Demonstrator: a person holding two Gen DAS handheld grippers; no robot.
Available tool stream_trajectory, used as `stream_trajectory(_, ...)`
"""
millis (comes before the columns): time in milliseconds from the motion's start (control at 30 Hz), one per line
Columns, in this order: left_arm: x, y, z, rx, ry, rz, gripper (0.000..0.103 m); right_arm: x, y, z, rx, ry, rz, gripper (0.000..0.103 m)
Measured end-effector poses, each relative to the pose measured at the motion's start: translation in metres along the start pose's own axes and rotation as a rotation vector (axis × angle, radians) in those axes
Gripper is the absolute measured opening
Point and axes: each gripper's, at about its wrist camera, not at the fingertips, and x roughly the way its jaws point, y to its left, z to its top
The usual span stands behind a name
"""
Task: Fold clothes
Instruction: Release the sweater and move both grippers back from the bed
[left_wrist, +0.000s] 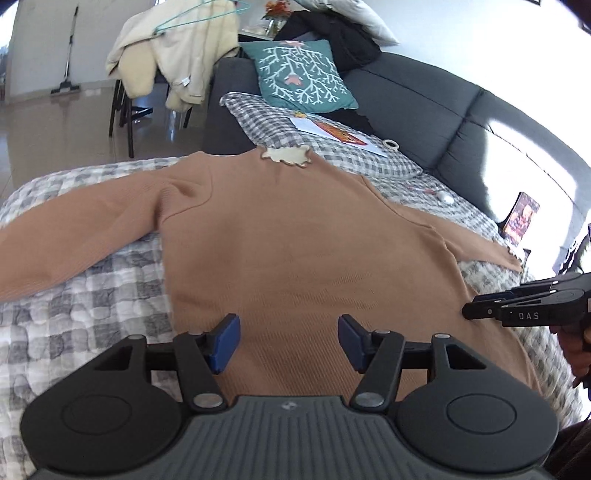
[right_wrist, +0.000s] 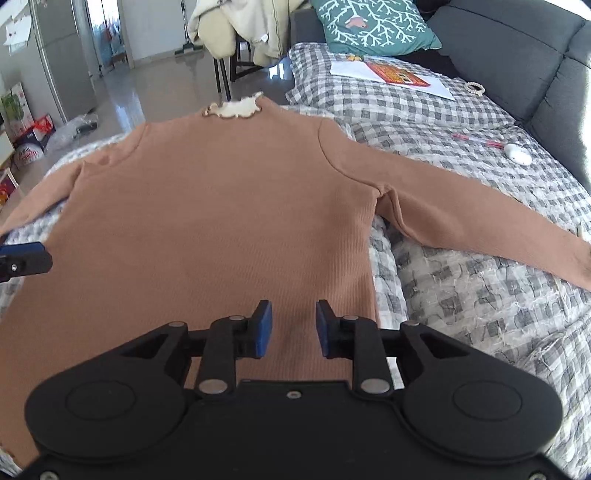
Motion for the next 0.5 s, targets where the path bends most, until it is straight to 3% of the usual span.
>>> stream_trajectory(167, -0.039, 0.038, 0.010, -0.120, -0.049, 0.112, 0.067, 0.007, 0.020, 0.011, -0.008, -0.035, 0.005, 0.032)
stream_trajectory(267, -0.061, 0.076, 0.012, -0.315, -0.076, 0.179, 0.067, 0.016, 0.032, 0.018, -0.019, -0.040, 0.016, 0.032)
stream_trajectory(433, -0.097, 0.145, 0.005, -0.649, -0.134, 0.203, 0.067, 0.026, 0.055, 0.029, -0.037, -0.055, 0.034, 0.032)
stream_trajectory(500, -0.104, 0.165, 0.001, -0.740, -0.132, 0.202, 0.067, 0.027, 0.067, 0.033, -0.046, -0.066, 0.050, 0.033)
